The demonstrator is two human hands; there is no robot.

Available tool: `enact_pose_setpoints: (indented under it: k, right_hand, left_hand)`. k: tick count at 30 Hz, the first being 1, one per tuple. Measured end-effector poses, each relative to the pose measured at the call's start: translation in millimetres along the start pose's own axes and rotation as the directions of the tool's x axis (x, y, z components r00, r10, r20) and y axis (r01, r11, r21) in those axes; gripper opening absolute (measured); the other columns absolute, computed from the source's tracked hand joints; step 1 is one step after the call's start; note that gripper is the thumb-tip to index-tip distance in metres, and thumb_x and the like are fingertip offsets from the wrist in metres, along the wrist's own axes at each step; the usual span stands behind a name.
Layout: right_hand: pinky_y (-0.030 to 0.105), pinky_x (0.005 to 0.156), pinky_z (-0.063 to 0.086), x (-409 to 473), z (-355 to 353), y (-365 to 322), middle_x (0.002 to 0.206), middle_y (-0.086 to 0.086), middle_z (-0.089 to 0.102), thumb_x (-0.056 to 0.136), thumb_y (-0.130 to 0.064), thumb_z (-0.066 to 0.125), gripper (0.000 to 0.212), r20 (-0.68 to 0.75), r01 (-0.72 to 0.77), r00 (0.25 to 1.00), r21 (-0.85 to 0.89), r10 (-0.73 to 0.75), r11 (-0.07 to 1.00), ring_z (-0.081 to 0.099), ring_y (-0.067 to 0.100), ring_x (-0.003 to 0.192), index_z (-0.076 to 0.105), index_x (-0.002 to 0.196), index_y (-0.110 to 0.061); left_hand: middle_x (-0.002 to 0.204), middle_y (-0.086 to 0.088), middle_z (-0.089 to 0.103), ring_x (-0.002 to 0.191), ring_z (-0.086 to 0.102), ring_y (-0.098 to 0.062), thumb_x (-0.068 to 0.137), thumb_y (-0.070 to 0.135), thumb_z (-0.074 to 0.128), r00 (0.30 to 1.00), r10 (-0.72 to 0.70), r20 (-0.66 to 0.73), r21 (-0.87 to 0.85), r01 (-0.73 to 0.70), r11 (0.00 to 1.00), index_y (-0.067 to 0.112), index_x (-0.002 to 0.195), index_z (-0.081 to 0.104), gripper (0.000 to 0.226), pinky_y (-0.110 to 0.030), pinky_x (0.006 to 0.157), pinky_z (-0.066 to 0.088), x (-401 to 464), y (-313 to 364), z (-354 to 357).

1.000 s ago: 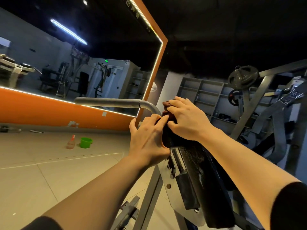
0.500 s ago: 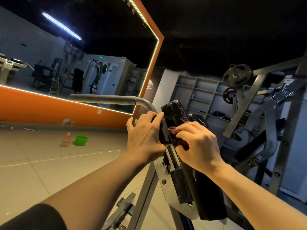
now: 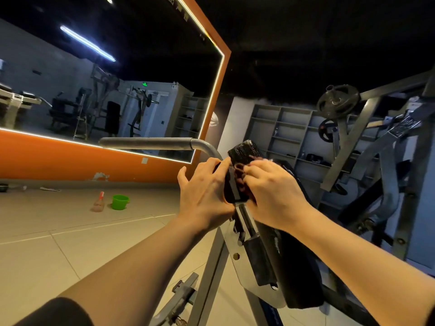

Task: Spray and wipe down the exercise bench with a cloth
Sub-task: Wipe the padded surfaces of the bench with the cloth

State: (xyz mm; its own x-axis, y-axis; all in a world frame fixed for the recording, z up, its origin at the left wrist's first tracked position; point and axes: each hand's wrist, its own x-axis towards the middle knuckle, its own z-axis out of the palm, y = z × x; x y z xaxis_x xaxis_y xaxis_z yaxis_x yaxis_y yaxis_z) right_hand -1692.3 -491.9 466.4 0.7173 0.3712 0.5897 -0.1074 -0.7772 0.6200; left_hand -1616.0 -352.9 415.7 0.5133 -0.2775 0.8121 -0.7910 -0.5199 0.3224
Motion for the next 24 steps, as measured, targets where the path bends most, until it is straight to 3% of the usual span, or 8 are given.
enact_pose_setpoints:
  k: [3, 6, 9, 11, 14, 18, 21, 24]
  right_hand:
    - [0.032, 0.077, 0.049, -29, -1, -5, 0.083, -0.005, 0.069, 0.073, -0.029, 0.069, 0.013, 0.061, -0.005, 0.998, 0.039, 0.003, 0.999, 0.058, 0.017, 0.082, 0.073, 0.079, -0.018]
    - [0.027, 0.065, 0.041, -12, -8, -7, 0.07, -0.001, 0.065, 0.067, -0.022, 0.072, 0.009, -0.104, -0.104, 0.988, 0.129, 0.118, 0.986, 0.054, 0.017, 0.069, 0.068, 0.065, -0.014]
    - [0.034, 0.075, 0.045, 35, -14, -10, 0.084, 0.008, 0.069, 0.076, -0.016, 0.066, 0.011, -0.309, -0.191, 0.926, 0.114, 0.218, 0.975, 0.06, 0.027, 0.084, 0.07, 0.08, -0.006]
    - [0.042, 0.091, 0.043, 60, -11, -10, 0.11, 0.009, 0.067, 0.086, -0.021, 0.063, 0.022, -0.185, -0.209, 0.96, 0.016, 0.209, 0.978, 0.055, 0.03, 0.107, 0.069, 0.102, -0.008]
    - [0.042, 0.118, 0.017, 71, 1, -6, 0.149, 0.002, 0.042, 0.101, -0.036, 0.039, 0.042, 0.115, -0.153, 0.981, -0.062, 0.159, 0.986, 0.026, 0.027, 0.143, 0.048, 0.139, -0.02]
    - [0.037, 0.122, 0.003, 46, -5, -1, 0.156, -0.002, 0.032, 0.09, -0.047, 0.022, 0.064, 0.188, -0.094, 0.979, 0.051, 0.083, 0.994, 0.016, 0.02, 0.148, 0.042, 0.145, -0.022]
    - [0.038, 0.12, 0.018, 13, -8, 0, 0.147, 0.0, 0.047, 0.09, -0.042, 0.042, 0.054, 0.162, -0.004, 0.987, -0.018, 0.007, 1.0, 0.034, 0.021, 0.141, 0.051, 0.139, -0.019]
    - [0.041, 0.097, 0.048, -20, -5, 0, 0.119, 0.002, 0.069, 0.082, -0.037, 0.051, 0.041, 0.122, 0.036, 0.992, -0.038, -0.031, 0.999, 0.06, 0.025, 0.113, 0.071, 0.111, -0.017]
  left_hand:
    - [0.148, 0.007, 0.031, 0.138, 0.027, -0.013, 0.081, 0.048, 0.066, 1.0, -0.009, 0.024, 0.029, 0.008, 1.0, 0.03, 0.152, 0.015, 0.09, -0.05, 0.118, 0.012, 1, 0, 1]
    - [0.148, 0.008, 0.032, 0.139, 0.026, -0.013, 0.08, 0.047, 0.068, 1.0, -0.015, 0.01, -0.002, 0.015, 1.0, 0.031, 0.152, 0.016, 0.09, -0.053, 0.118, 0.011, 1, -1, 4]
    - [0.147, 0.008, 0.034, 0.138, 0.027, -0.014, 0.079, 0.047, 0.069, 1.0, -0.011, -0.009, -0.036, 0.011, 0.999, 0.032, 0.151, 0.02, 0.088, -0.054, 0.118, 0.011, 0, -1, 4]
    - [0.146, 0.008, 0.036, 0.137, 0.029, -0.014, 0.079, 0.047, 0.069, 1.0, -0.004, -0.011, -0.034, 0.003, 0.999, 0.032, 0.15, 0.022, 0.087, -0.053, 0.118, 0.011, -1, -1, 2]
    - [0.145, 0.007, 0.038, 0.135, 0.032, -0.015, 0.078, 0.047, 0.07, 1.0, 0.013, -0.01, -0.033, -0.013, 0.999, 0.032, 0.15, 0.022, 0.088, -0.052, 0.118, 0.01, 0, -2, 1]
    - [0.144, 0.007, 0.039, 0.134, 0.034, -0.014, 0.078, 0.048, 0.069, 0.999, 0.026, -0.021, -0.025, -0.027, 0.999, 0.032, 0.15, 0.022, 0.088, -0.052, 0.117, 0.011, 0, -5, 2]
    - [0.145, 0.008, 0.036, 0.135, 0.032, -0.013, 0.078, 0.049, 0.069, 1.0, 0.026, -0.007, -0.006, -0.026, 1.0, 0.032, 0.151, 0.02, 0.089, -0.052, 0.117, 0.01, 0, -5, 2]
    - [0.148, 0.008, 0.033, 0.138, 0.028, -0.013, 0.08, 0.047, 0.068, 1.0, 0.01, 0.009, 0.006, -0.011, 1.0, 0.032, 0.152, 0.017, 0.09, -0.051, 0.117, 0.009, 1, -4, 1]
